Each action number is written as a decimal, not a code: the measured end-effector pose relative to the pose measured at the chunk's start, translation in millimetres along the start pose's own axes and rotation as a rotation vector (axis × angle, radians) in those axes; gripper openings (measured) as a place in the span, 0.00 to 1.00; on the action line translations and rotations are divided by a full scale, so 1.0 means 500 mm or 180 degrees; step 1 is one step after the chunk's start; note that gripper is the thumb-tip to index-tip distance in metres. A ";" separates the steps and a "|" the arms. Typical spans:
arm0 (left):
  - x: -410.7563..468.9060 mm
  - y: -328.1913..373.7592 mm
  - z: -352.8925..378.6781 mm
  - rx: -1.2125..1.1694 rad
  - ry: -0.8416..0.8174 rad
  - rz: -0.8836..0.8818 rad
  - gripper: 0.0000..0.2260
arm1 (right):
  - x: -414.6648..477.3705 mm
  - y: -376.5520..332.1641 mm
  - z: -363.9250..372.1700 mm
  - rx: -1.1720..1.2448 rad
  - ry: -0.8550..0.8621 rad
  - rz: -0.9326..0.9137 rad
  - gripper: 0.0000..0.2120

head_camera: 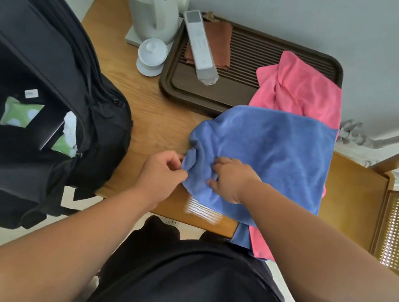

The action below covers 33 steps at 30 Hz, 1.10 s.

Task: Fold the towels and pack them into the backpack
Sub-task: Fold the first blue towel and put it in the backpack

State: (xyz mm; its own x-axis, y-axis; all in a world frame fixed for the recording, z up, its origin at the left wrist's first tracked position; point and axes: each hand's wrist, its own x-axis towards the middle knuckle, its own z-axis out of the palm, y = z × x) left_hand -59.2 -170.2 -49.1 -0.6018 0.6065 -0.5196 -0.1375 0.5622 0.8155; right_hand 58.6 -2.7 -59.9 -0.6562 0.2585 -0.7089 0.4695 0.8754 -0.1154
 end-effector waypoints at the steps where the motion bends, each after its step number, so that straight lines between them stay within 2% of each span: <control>1: -0.006 0.003 0.003 0.0112 -0.0085 0.0183 0.11 | -0.002 0.005 0.004 0.0147 0.0010 -0.0011 0.23; 3: -0.016 -0.001 0.010 0.0502 -0.0288 0.0620 0.12 | -0.003 0.013 0.000 0.0597 0.0313 0.0028 0.16; 5: -0.027 -0.010 0.021 0.0940 -0.0531 0.0960 0.12 | 0.004 0.018 -0.012 0.1131 0.0980 0.0125 0.12; 7: -0.036 -0.027 0.038 0.1280 -0.0788 0.1113 0.10 | 0.014 0.017 -0.028 0.1210 0.1331 -0.0186 0.17; 9: -0.052 -0.042 0.050 0.1622 -0.1056 0.0973 0.06 | 0.024 0.013 -0.037 0.0473 0.0995 -0.0749 0.21; 11: -0.064 -0.056 0.055 0.1836 -0.1203 0.0748 0.02 | 0.034 0.008 -0.031 -0.0448 0.0495 -0.0960 0.23; 13: -0.072 -0.063 0.059 0.1603 -0.1080 0.0494 0.01 | 0.037 0.010 -0.022 -0.0699 0.0474 -0.0806 0.23; 18: -0.057 -0.046 0.066 0.1198 -0.0189 0.0027 0.02 | 0.015 0.020 -0.006 -0.0033 0.0865 -0.0496 0.18; 20: -0.038 -0.040 0.075 0.1099 -0.0038 -0.0103 0.07 | 0.002 0.033 0.001 0.0118 0.0847 -0.0337 0.19; 23: -0.012 -0.026 0.096 0.0964 -0.0243 -0.0371 0.16 | -0.010 0.045 0.006 0.0252 0.0851 -0.0319 0.14; 25: -0.002 -0.012 0.115 0.1268 -0.0457 -0.0428 0.22 | -0.008 0.045 0.004 0.0236 0.0930 -0.0363 0.07; 27: 0.002 0.001 0.130 0.1768 -0.0481 -0.0292 0.25 | -0.006 0.038 -0.002 0.0218 0.1059 -0.0358 0.10; 29: 0.004 0.013 0.137 0.1863 -0.0375 -0.0242 0.22 | -0.003 0.033 -0.009 0.0440 0.1281 -0.0369 0.11; 33: 0.002 0.036 0.119 0.1319 0.0199 -0.0051 0.06 | -0.012 0.016 -0.033 0.0930 0.2082 -0.0667 0.11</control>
State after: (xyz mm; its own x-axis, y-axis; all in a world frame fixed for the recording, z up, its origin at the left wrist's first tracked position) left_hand -15.4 -126.0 -49.9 -0.6504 0.5679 -0.5045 0.1733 0.7576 0.6293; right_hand 56.7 9.5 -45.3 -0.9239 0.3685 -0.1034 0.3741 0.8124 -0.4474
